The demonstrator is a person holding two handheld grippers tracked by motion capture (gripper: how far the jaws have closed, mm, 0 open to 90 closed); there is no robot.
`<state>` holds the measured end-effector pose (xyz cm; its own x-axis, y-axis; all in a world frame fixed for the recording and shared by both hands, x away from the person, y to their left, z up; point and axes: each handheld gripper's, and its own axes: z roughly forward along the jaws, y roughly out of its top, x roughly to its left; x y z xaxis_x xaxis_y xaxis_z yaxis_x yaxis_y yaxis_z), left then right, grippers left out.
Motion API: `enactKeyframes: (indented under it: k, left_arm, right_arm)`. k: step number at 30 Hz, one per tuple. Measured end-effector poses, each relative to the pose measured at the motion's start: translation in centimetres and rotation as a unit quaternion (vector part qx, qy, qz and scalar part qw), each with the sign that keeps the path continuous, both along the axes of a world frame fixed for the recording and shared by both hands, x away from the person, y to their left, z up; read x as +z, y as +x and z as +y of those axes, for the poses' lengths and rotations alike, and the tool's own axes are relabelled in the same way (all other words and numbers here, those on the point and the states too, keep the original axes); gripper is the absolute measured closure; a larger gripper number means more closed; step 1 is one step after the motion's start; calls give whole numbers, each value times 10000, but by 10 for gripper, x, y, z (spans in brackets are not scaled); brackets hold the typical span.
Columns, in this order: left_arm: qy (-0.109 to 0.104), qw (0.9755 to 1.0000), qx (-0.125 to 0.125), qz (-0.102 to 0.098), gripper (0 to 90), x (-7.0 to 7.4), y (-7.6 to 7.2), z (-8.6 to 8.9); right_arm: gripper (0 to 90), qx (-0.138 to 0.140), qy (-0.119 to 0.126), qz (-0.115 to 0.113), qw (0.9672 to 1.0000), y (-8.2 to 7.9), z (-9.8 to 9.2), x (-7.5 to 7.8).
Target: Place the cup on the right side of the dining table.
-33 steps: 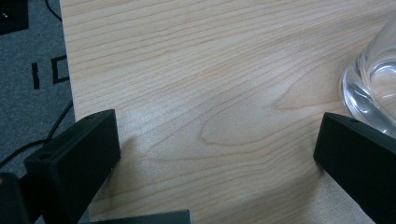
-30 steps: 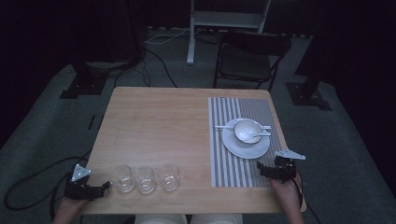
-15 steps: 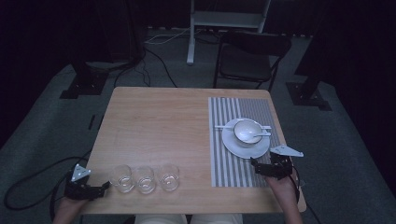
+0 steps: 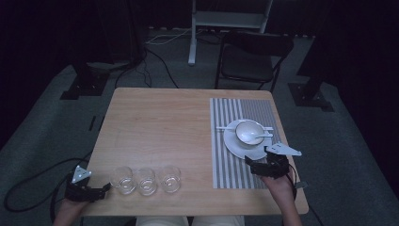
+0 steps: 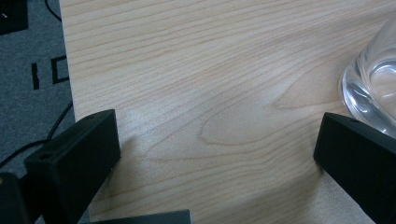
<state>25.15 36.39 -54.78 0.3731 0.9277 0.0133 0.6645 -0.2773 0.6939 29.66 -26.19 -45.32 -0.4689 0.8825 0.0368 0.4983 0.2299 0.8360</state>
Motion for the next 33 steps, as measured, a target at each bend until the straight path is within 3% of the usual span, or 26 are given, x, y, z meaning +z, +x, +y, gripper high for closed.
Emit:
enactKeyframes:
  k: [8, 17, 26, 33]
  left_arm:
    - [3, 10000, -4, 0, 8, 0, 0, 0]
    - [5, 10000, -9, -1, 8, 0, 0, 0]
    - [5, 10000, -14, -2, 8, 0, 0, 0]
    - [3, 10000, -12, -3, 8, 0, 0, 0]
  right_arm:
    - [105, 495, 15, -277, 9984, -1, 24, 12]
    - [105, 875, 105, -324, 9956, 1, 48, 19]
    - [105, 1260, 194, -348, 9912, 2, 70, 19]
    - [105, 1666, 337, -269, 9851, 4, 87, 15]
